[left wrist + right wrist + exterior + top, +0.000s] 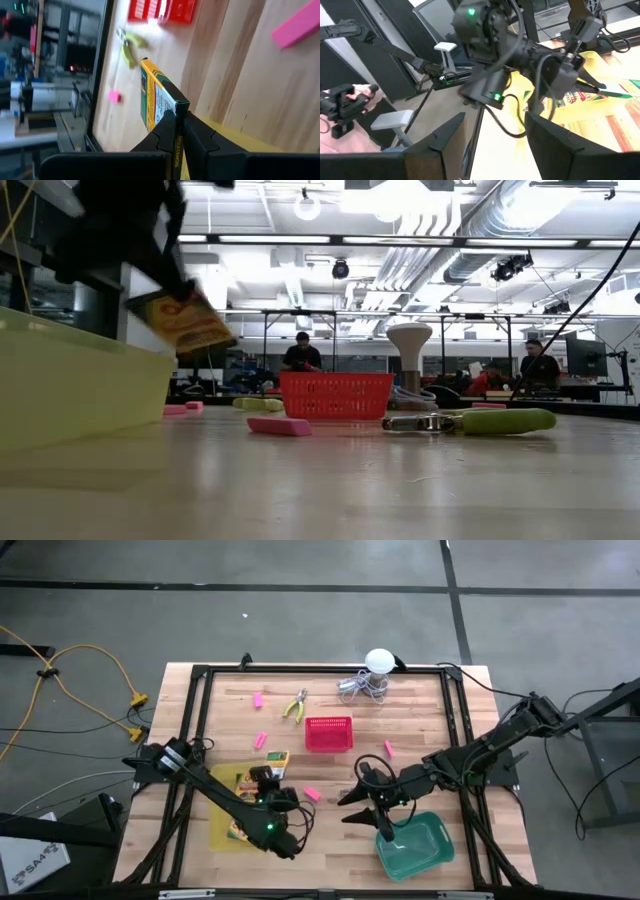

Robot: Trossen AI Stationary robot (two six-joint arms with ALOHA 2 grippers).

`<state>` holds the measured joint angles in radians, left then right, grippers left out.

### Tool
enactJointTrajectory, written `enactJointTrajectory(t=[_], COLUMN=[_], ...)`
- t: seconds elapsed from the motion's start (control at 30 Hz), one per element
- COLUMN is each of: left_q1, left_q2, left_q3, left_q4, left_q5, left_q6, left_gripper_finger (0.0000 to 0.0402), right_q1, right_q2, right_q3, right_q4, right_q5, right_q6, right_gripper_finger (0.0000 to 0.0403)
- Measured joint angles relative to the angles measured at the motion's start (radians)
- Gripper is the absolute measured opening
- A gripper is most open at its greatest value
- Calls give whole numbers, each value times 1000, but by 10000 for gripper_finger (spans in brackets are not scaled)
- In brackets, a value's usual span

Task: Pick & Place School Supplies
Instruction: Put the yellow box of crayons into the yellow bin

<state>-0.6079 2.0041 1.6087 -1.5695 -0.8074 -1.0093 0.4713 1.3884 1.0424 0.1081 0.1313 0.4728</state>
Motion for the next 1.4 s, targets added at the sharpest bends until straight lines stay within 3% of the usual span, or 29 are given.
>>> enactJointTrajectory(t=[0.23,0.63,0.73,0.9,1.03,1.2,1.4], left_q1=[10,-69,-92,-98,-79,-28,3], left_q2=[-72,-388,-437,-461,-459,-458,-453], left_q3=[99,123,123,123,123,123,113], left_q4=[0,0,1,-1,0,24,115], left_q5=[-2,64,164,431,564,684,755], left_q6=[194,173,189,233,288,296,362], left_gripper_finger=[12,12,12,12,12,12,12], right_q1=[0,0,0,0,0,0,16], right_q2=[0,0,0,0,0,0,0], right_q3=[0,0,0,0,0,0,0], right_q4=[-1,-53,-53,-53,-52,-52,-52], right_q5=[0,5,8,8,8,8,8], right_q6=[0,-6,-6,-6,-6,-2,-1], right_gripper_finger=[191,191,191,191,191,191,191])
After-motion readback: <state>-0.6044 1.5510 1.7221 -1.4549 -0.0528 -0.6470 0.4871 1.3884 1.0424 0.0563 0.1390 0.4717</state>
